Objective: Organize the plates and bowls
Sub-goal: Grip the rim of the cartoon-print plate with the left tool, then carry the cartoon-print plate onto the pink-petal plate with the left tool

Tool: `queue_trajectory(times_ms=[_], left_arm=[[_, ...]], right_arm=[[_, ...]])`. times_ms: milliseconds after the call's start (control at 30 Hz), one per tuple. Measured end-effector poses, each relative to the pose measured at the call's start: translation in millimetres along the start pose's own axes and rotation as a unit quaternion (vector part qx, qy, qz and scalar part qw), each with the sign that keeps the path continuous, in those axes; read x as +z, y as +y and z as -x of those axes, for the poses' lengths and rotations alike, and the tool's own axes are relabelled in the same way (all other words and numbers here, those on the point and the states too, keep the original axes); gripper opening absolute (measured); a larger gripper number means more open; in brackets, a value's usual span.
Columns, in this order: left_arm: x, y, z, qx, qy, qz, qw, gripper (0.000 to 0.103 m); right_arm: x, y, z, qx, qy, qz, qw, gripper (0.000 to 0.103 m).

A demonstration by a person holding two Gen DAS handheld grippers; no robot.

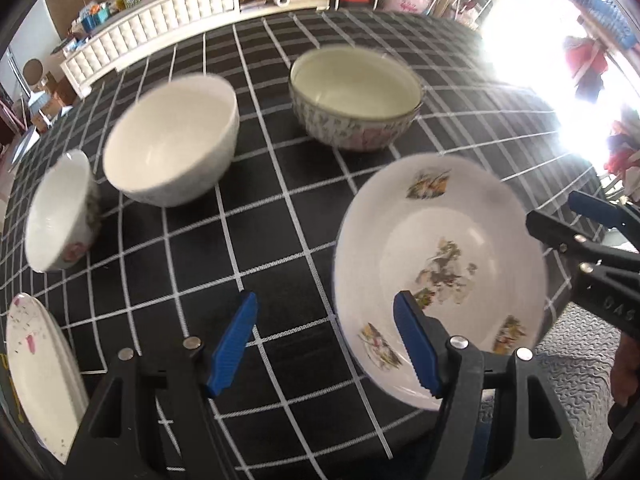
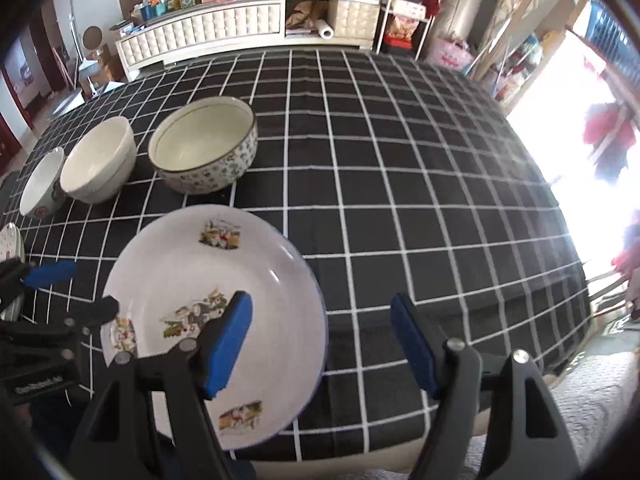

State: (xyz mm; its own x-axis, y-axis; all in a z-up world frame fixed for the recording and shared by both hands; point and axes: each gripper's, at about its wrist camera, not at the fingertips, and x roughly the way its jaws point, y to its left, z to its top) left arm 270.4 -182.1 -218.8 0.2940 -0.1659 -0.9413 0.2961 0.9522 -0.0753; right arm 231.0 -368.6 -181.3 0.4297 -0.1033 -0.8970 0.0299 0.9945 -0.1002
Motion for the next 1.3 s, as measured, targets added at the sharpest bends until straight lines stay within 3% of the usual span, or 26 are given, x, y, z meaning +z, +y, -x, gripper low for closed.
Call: queue_trajectory(times_ms=[200, 267, 300, 333, 433, 467, 533, 600, 833, 1100, 1300], left_arm=[[-5, 7, -21, -0.007, 0.015, 0.017, 0.9997, 0.068], [-6, 6, -25, -0.010, 0.015, 0.014, 0.9997, 0.068], [-7, 6, -26, -0.010, 0.015, 0.013, 0.9997, 0.068], [-7, 6, -27, -0.012, 0.016, 0.013, 0.9997, 0.064], [-8, 7, -29, -0.034, 0.020, 0.017, 0.9991, 0.049], [-8, 6, -28, -0.046, 0.020, 0.018, 0.9986, 0.045], [-9, 3, -27, -0.061, 0.020, 0.014, 0.9979, 0.025], [-9, -3, -25, -0.063, 0.020, 0.003, 0.9978, 0.019], [-13, -3, -15, -0.049, 0.016, -0.003, 0.9987, 0.019], [-28, 36, 33, -0.032, -0.011, 0.022, 0.9992, 0.019], [-57, 99, 81, -0.010, -0.032, 0.064, 0.9974, 0.019]], right_arm=[[-5, 3, -23, 0.011, 0.023, -0.004, 1.000, 0.075], [-5, 1, -26, 0.008, 0.026, -0.015, 1.000, 0.069], [-6, 0, -29, 0.013, 0.031, -0.020, 0.999, 0.061], [-7, 0, -32, 0.027, 0.040, -0.025, 0.999, 0.050], [-9, 3, -35, 0.060, 0.053, -0.037, 0.996, 0.036], [-9, 4, -35, 0.059, 0.053, -0.037, 0.996, 0.034], [-9, 5, -34, 0.057, 0.053, -0.040, 0.996, 0.034], [-9, 3, -34, 0.060, 0.053, -0.048, 0.996, 0.033], [-9, 5, -35, 0.052, 0.055, -0.053, 0.996, 0.029], [-8, 12, -22, 0.082, 0.034, -0.034, 0.995, 0.028], [-3, 76, 9, 0.132, 0.016, -0.007, 0.991, 0.028]])
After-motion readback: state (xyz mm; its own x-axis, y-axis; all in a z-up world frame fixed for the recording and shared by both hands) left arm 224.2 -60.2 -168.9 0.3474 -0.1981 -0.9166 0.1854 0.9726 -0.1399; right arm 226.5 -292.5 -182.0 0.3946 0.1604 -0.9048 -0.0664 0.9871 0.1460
